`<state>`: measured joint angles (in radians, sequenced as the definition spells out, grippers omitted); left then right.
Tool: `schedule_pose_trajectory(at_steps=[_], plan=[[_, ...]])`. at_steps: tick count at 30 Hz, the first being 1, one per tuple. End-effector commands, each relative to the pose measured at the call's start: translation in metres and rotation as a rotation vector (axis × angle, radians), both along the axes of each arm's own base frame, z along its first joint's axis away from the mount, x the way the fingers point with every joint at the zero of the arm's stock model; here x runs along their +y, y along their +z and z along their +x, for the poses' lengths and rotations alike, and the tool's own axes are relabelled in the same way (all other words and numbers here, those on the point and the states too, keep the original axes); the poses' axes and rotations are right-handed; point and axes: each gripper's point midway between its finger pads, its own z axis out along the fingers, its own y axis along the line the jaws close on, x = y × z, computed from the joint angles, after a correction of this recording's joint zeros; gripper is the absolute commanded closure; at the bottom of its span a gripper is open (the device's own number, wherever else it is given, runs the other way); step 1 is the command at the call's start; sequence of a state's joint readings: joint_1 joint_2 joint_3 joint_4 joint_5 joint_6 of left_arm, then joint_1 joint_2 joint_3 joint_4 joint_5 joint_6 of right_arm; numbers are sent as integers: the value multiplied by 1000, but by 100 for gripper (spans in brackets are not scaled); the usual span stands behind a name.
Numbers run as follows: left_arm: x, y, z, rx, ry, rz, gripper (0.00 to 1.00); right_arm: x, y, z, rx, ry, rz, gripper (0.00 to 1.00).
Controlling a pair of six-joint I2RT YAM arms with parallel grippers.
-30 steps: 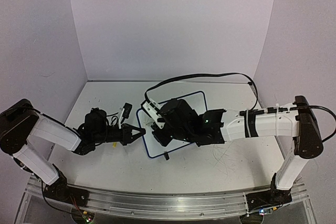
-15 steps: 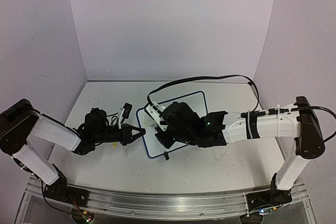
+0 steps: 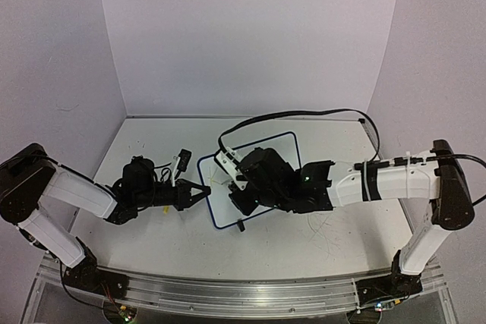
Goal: Write a sentence on the whiteboard
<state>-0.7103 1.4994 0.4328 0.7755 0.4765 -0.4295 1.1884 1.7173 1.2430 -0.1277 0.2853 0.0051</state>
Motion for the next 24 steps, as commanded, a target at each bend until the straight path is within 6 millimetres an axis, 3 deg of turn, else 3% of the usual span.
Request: schedule_pose_trajectory(at_steps=[1,3,6,16,24], plan=[[-3,3,1,-18,-2,16,100,-7,91,-9,-60,40,251,100],[-3,3,2,-18,-2,18,100,-16,95,-3,-105,23,222,100],[-3,4,2,-22,0,18,100,-25,84,8,-116,10,175,100],[-2,4,2,-34,6,28,100,2,76,12,-108,74,152,100],[-4,1,2,-30,4,38,100,-6,61,11,-98,62,122,100]])
